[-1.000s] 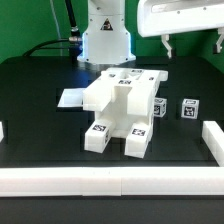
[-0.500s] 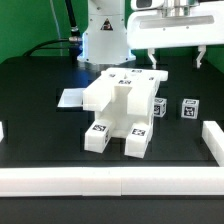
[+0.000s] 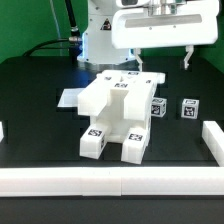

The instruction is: Assemble chair

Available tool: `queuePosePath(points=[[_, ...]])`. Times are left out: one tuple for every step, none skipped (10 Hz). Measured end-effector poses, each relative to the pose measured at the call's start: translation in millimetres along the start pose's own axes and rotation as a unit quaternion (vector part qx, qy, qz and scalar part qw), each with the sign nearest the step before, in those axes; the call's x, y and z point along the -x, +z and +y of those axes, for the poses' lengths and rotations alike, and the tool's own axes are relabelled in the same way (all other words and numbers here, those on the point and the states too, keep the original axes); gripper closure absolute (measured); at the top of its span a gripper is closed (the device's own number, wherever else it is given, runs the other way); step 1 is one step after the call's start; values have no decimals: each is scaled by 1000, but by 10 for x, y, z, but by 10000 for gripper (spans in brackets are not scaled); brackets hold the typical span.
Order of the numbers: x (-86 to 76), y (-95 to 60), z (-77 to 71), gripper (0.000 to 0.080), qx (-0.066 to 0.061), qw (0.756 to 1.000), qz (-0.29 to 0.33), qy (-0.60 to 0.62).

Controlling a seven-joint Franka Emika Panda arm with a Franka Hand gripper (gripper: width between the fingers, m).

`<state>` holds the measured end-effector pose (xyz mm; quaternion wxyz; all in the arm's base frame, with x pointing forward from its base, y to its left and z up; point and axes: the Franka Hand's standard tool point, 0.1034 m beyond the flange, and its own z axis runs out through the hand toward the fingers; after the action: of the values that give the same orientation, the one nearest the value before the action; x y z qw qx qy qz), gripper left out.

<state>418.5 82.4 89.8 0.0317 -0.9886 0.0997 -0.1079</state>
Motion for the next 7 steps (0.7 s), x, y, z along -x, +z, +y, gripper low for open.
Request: queuePosePath(points=[[-102,-17,45,151,-1,1000,2,-7],[-191,-38,82,151,-2,1000,7,-14],[-270,-70,121,151,-4,1000,7,-26],[-300,-81,142,151,-5,1000,10,-22],[-274,-53,152,151,-2,1000,8,-23],[-259,-28,171,151,0,1000,5,-23],[-232,-9,181,151,1,1000,3,-23]])
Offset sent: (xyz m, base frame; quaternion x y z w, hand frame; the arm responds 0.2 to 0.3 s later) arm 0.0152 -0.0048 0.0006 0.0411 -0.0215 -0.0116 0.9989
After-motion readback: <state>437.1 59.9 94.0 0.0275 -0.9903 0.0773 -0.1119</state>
